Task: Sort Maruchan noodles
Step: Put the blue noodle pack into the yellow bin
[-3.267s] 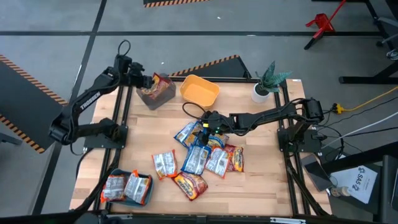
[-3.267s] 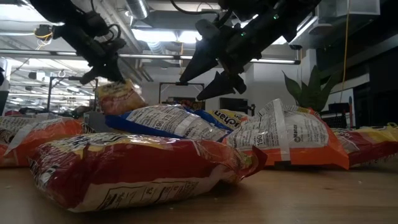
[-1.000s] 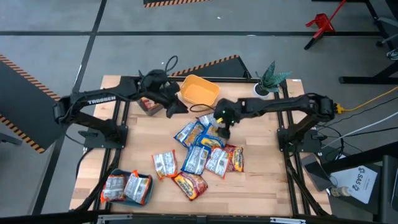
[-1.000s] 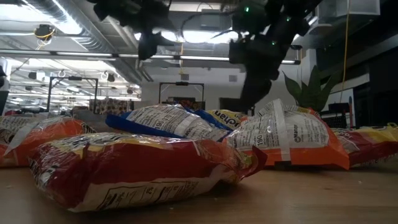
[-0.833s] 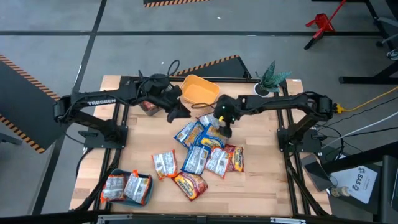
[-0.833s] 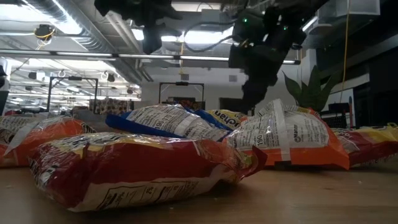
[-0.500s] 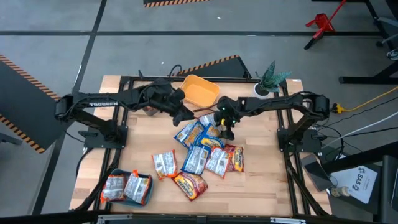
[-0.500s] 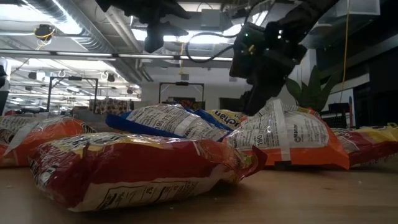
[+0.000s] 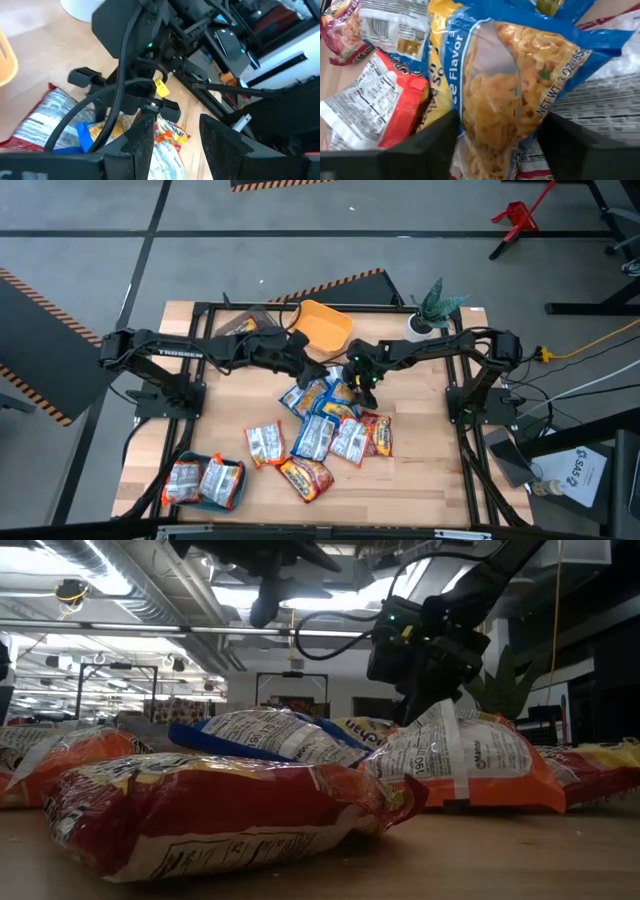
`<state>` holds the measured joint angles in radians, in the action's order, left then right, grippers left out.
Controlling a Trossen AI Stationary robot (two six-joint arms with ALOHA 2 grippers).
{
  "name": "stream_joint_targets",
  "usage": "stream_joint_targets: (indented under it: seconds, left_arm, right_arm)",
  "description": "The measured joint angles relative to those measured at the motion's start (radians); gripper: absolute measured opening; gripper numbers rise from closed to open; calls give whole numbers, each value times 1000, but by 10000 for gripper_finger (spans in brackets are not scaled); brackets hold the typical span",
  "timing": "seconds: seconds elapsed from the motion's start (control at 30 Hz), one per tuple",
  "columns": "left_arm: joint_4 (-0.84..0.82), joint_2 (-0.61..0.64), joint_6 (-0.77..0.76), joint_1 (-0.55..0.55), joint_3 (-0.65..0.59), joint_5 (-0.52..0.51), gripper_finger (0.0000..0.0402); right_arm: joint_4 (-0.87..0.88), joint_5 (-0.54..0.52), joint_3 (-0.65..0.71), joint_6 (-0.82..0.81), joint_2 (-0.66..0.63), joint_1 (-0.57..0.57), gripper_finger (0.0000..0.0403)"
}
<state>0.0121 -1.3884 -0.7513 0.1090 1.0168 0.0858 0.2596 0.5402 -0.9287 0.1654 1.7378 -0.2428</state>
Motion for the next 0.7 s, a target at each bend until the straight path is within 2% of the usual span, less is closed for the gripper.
stream_joint_targets:
  seconds: [0.13, 0.23, 0.27, 0.47, 0.6, 0.7]
  left_arm:
    - [10, 10, -2, 3, 0, -15, 151]
    - [-1, 21, -2, 16, 0, 11, 151]
    - [7, 25, -2, 20, 0, 16, 151]
    - [9, 52, -2, 49, 0, 22, 151]
    - [2, 81, 0, 77, 0, 33, 151]
    - [-6, 98, 13, 92, 0, 33, 151]
  right_arm:
    - [-1, -4, 0, -2, 0, 0, 115]
    - [5, 6, -5, -7, 0, 0, 36]
    - [6, 6, -9, -8, 0, 0, 21]
    - [7, -13, -64, -60, -9, -1, 25]
    - [5, -66, -105, -91, -44, -20, 7]
    - [5, -98, -137, -146, -74, -54, 12]
